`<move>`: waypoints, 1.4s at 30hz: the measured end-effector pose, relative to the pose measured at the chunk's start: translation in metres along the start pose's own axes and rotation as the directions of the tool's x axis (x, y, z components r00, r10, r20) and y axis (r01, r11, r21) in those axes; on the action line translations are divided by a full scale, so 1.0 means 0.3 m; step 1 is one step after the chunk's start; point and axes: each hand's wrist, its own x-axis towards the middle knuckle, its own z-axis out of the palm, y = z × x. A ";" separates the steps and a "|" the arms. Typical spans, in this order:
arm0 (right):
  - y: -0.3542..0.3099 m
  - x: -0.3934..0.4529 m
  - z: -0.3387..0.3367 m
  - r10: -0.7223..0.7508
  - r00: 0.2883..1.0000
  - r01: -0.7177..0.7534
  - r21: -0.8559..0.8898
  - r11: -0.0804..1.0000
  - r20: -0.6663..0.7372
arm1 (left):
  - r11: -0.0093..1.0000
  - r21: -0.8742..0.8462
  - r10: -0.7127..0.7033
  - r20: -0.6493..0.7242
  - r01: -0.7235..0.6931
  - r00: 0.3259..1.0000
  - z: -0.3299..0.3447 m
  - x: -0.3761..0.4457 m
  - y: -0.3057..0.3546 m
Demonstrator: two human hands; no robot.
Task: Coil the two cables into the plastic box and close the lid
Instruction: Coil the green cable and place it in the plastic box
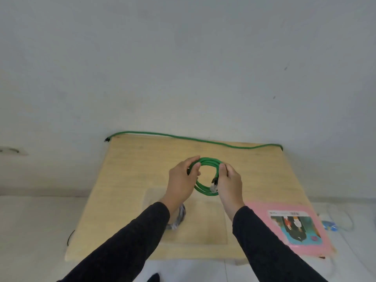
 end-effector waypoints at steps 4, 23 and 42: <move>0.143 -0.086 -0.034 0.117 0.989 -0.110 -0.078 0.991 0.091 | 0.988 0.077 -0.135 0.035 0.132 0.990 0.069 -0.153 -0.107; 0.305 -0.129 -0.024 0.164 0.883 0.202 -0.673 0.712 0.439 | 0.743 0.664 -0.288 0.214 0.077 0.933 0.207 -0.215 -0.217; 0.032 0.037 0.093 -0.460 0.666 0.745 -0.545 0.384 0.587 | 0.689 0.703 0.279 -0.033 -0.177 0.960 -0.144 -0.028 -0.110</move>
